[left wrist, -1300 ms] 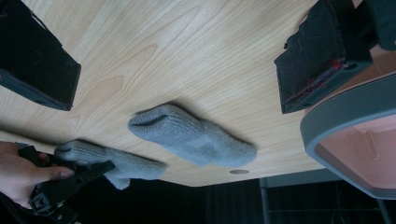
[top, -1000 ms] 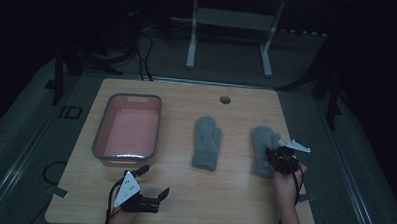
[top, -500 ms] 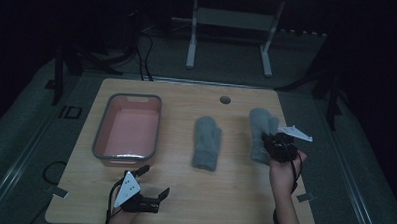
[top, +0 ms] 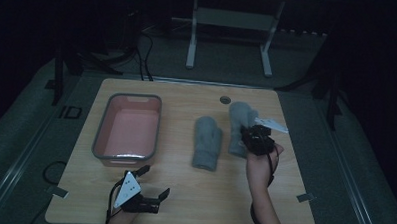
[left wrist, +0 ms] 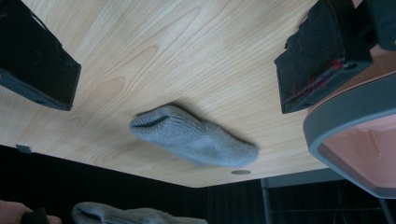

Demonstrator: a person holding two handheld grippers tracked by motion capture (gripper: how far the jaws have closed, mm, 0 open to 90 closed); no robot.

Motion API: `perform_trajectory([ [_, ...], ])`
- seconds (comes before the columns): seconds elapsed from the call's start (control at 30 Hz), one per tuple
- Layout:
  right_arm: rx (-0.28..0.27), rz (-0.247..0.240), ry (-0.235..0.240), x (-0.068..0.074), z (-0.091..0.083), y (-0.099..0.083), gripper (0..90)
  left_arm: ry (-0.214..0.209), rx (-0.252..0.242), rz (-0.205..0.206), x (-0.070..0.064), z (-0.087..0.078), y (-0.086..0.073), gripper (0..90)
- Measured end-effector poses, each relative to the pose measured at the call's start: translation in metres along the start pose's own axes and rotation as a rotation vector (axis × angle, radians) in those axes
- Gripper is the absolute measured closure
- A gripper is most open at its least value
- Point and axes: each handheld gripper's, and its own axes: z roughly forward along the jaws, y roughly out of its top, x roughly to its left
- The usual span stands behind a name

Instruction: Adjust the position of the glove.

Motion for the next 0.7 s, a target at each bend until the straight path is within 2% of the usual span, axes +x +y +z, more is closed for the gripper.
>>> perform_trajectory([
  [0.2, 0.012, 0.005, 0.031, 0.03, 0.015, -0.004, 82.0, -0.002, -0.002, -0.002, 0.0, 0.0, 0.0, 0.3],
  [0.33, 0.04, 0.03, 0.067, 0.05, 0.027, -0.011, 81.9, -0.007, -0.012, 0.001, 0.0, -0.001, 0.001, 0.3],
  [0.57, 0.086, 0.027, 0.06, 0.068, 0.047, -0.027, 81.7, -0.006, -0.02, -0.004, 0.0, -0.002, 0.002, 0.3],
  [0.67, 0.113, 0.034, 0.063, 0.076, 0.056, -0.035, 81.7, -0.002, -0.012, 0.012, 0.0, -0.002, 0.002, 0.3],
  [0.7, 0.124, 0.022, 0.052, 0.079, 0.06, -0.038, 81.6, -0.003, -0.013, 0.011, -0.001, -0.002, 0.002, 0.3],
])
